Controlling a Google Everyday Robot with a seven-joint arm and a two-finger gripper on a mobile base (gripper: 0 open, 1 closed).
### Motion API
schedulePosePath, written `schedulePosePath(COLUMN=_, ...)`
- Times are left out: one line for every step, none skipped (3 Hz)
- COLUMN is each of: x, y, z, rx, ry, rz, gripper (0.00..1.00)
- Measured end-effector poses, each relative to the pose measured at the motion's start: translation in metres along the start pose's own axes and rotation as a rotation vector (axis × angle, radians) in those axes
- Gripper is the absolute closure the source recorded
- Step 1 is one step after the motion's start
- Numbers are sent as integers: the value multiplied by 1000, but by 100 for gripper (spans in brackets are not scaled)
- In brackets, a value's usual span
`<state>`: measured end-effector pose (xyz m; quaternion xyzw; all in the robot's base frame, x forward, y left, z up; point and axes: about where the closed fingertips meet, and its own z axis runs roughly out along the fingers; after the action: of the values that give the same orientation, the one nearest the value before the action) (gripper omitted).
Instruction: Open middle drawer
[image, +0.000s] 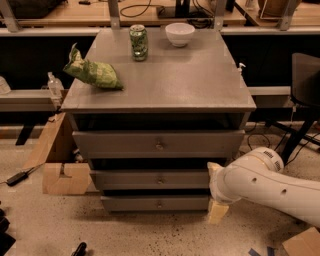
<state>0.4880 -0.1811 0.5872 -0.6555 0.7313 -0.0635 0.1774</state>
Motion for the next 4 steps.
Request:
schedulePosePath(x=3, y=6, z=42, rx=-11, ry=38, rz=-32, gripper=0)
schedulePosePath(x=9, y=0, z=75, rx=-20, ry=62, rz=-34, gripper=0)
schedulePosePath(x=25, y=-14, z=97, rx=-24, ry=54, rz=0, gripper=0)
schedulePosePath(x=28, y=-64, z=122, rx=-12, ry=12, rz=6, gripper=0)
